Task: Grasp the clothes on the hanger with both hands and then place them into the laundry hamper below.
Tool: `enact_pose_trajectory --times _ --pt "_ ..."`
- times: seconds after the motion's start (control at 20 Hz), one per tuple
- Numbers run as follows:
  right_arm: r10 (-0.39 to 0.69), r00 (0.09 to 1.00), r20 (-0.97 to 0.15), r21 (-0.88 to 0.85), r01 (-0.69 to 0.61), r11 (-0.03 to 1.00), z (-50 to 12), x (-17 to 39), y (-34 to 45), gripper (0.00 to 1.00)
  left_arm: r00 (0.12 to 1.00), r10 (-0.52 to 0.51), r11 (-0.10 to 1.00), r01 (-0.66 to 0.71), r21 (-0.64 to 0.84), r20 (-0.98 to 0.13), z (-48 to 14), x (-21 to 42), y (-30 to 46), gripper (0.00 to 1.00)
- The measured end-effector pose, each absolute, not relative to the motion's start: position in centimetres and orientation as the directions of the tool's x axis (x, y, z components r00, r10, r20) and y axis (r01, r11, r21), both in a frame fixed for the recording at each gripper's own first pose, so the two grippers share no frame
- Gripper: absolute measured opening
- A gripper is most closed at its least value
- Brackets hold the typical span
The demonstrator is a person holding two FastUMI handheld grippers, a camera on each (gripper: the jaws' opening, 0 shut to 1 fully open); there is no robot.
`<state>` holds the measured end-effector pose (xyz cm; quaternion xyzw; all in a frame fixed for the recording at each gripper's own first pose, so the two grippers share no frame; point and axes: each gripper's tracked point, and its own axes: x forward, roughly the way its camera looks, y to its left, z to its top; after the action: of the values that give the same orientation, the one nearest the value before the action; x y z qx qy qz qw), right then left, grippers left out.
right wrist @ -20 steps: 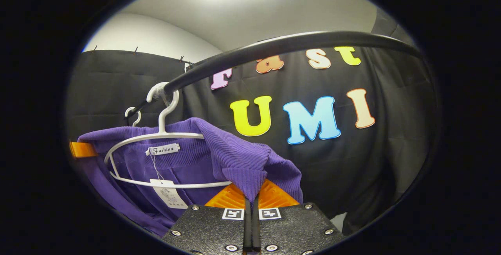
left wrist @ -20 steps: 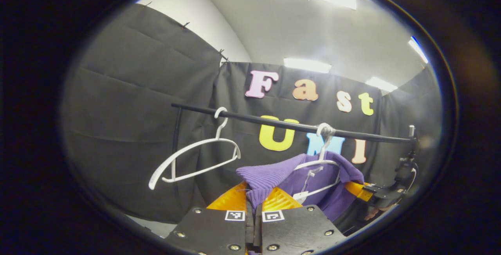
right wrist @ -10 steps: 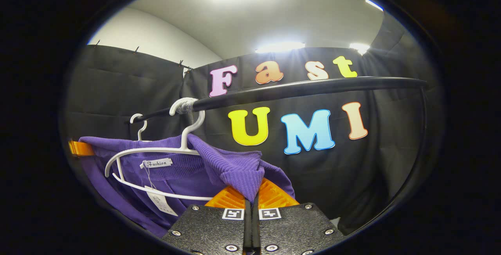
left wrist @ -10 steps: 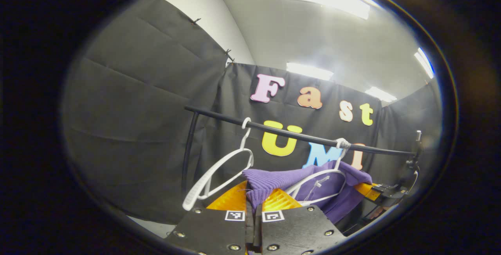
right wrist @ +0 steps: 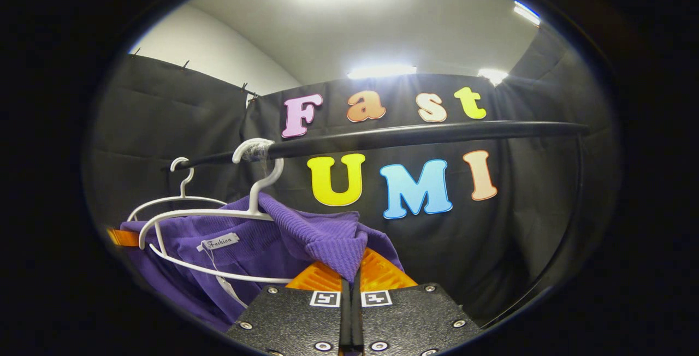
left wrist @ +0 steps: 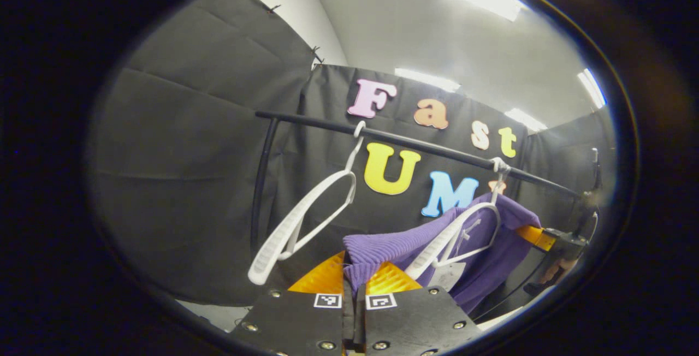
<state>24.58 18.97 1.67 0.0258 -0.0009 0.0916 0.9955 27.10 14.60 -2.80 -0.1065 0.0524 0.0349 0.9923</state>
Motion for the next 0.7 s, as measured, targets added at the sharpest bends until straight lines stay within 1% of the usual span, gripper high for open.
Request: enact_pose_trajectory --times 0.35,0.55,0.6,0.65,0.7 --pt "0.143 0.99 0.019 0.027 -0.143 0.989 2.7 23.5 17.4 0.0 0.983 -0.009 0.97 -0.036 -0.239 -0.184 -6.7 27.3 12.1 0.01" --pt "0.114 0.993 0.036 0.016 -0.114 0.993 3.1 25.4 15.0 0.0 0.983 -0.024 0.975 -0.018 -0.221 -0.184 -7.2 28.0 9.8 0.01" --pt "0.109 0.993 0.035 0.019 -0.11 0.994 3.0 25.7 14.4 0.0 0.982 -0.027 0.975 -0.015 -0.222 -0.185 -7.3 28.2 9.3 0.06" --pt "0.106 0.994 0.032 0.025 -0.107 0.994 2.7 26.0 13.8 0.0 0.983 -0.028 0.975 -0.013 -0.222 -0.184 -7.4 28.4 8.6 0.01" --pt "0.102 0.994 0.029 0.027 -0.102 0.994 2.4 26.4 13.1 0.0 0.983 -0.028 0.976 -0.012 -0.218 -0.179 -7.3 28.6 8.1 0.01"
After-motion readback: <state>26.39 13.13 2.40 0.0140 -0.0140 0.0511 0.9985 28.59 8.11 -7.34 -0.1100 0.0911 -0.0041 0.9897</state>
